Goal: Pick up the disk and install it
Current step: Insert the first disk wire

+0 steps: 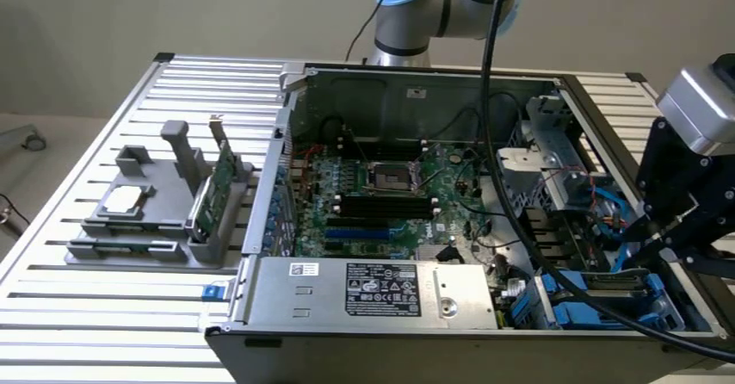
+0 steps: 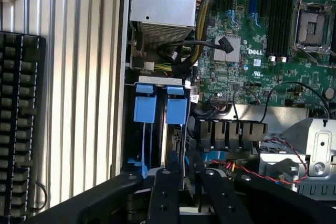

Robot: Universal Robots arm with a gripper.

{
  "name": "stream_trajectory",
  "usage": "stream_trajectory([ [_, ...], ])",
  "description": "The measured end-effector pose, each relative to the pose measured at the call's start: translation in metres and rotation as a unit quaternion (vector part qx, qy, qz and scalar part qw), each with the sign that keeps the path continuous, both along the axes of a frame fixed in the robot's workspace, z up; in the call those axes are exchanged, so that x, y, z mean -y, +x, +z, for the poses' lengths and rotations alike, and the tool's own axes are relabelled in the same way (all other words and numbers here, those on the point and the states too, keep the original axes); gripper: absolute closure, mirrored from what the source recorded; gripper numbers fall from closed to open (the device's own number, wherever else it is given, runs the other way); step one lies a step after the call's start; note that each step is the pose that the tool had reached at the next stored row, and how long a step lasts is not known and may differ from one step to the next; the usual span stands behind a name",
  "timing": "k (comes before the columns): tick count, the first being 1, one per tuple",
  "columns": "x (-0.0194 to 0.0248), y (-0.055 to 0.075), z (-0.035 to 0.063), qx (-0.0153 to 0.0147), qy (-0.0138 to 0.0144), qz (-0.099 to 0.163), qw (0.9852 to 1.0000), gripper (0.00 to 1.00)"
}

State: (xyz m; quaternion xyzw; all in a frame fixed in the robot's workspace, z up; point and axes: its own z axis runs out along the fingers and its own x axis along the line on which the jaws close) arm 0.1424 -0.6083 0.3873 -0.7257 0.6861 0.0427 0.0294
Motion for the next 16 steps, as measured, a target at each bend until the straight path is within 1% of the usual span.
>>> stream_trajectory([
  [1,0.0000,0.0000,0.0000,0.0000,0.0000,0.000,1.0000,0.76],
  [3,0.0000,0.0000,0.0000,0.0000,0.0000,-0.001,1.0000,0.64],
  [4,0.0000,0.0001,-0.0001,0.0000,0.0000,-0.005,1.0000,0.64],
  [5,0.0000,0.0001,-0.0003,0.0000,0.0001,-0.011,0.9999,0.57],
  [8,0.0000,0.0000,-0.0021,0.0000,0.0003,-0.037,0.9993,0.57],
  [12,0.0000,0.0000,-0.0054,0.0000,0.0003,-0.073,0.9973,0.57],
  [14,0.0000,0.0000,-0.0072,0.0000,0.0002,-0.091,0.9958,0.57],
  [16,0.0000,0.0000,-0.0090,0.0000,0.0003,-0.109,0.9940,0.57],
])
